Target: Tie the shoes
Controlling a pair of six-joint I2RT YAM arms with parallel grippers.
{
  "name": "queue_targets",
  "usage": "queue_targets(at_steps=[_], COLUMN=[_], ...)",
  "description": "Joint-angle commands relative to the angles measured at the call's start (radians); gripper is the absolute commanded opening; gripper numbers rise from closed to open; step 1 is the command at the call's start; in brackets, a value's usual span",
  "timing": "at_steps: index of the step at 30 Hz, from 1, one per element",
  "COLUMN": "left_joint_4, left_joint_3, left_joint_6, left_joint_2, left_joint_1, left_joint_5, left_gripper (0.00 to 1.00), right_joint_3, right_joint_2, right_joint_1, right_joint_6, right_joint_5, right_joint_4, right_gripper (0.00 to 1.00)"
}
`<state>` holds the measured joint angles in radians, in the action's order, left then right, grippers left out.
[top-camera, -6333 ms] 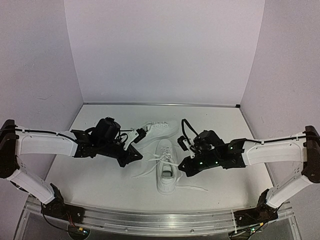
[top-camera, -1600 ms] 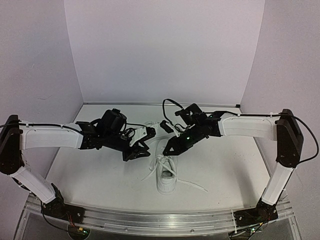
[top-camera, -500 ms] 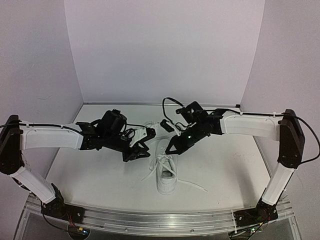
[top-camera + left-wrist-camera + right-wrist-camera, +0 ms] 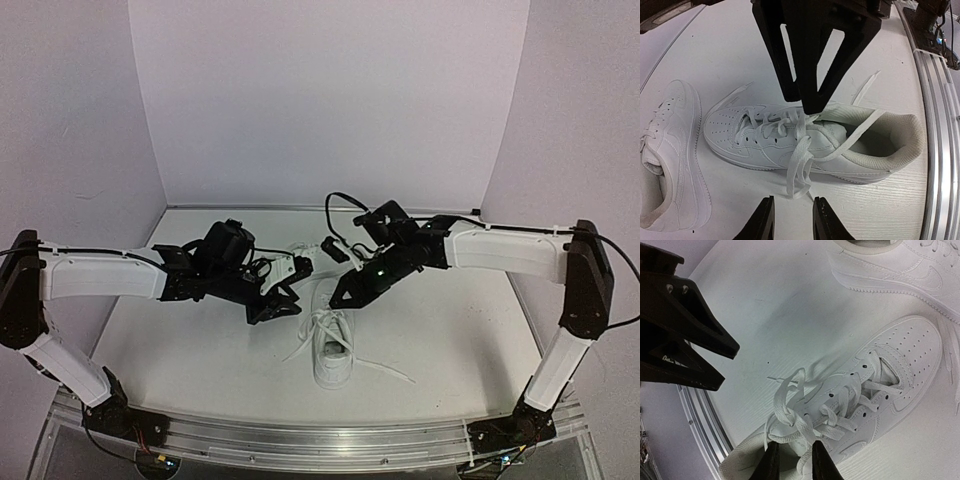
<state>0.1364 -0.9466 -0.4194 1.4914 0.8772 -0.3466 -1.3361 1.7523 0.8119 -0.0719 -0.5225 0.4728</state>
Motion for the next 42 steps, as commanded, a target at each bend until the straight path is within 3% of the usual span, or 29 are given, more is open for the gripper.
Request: queue_targets(at_steps=[1, 15, 19, 28, 32, 36, 42], left_joint_4=[-0.03, -0.032, -0.032, -0.033, -0.033, -0.034, -0.035], left_joint_3=[-0.004, 0.001, 0.002, 0.0, 0.0, 0.0, 0.005], left_joint_6=[0.005, 0.005, 0.005, 0.005, 0.003, 0.005, 0.006], left_joint_2=[-0.031, -0.035, -0.034, -0.032, -0.032, -0.029, -0.036], left_joint_1=[0.005, 0.006, 0.006, 0.008, 0.008, 0.008, 0.008], left_joint_5=[0.008, 0.011, 0.011, 0.009, 0.011, 0.01, 0.012], left_gripper=[0.28, 0.28, 0.28, 0.28, 0.28, 0.28, 0.28], right_joint_3=[-0.049, -0.079, -0.088, -0.11, -0.114, -0.115, -0.094], right_joint_2=[0.037, 0.08, 0.083, 0.101, 0.1, 0.088, 0.032], right_joint_1=[0.015, 0.026, 0.028, 0.035, 0.039, 0.039, 0.039], right_joint_6=[0.029, 0.051, 0.051, 0.062, 0.064, 0.063, 0.056], right_joint_5=[0.035, 0.071, 0.098, 0.122, 0.124, 0.129, 0.148], right_joint_4=[0.029, 0.063, 0.068, 0.091, 0.103, 0.108, 0.101], right_gripper=[0.21, 0.15, 0.21, 0.21, 0.17, 0.06, 0.0])
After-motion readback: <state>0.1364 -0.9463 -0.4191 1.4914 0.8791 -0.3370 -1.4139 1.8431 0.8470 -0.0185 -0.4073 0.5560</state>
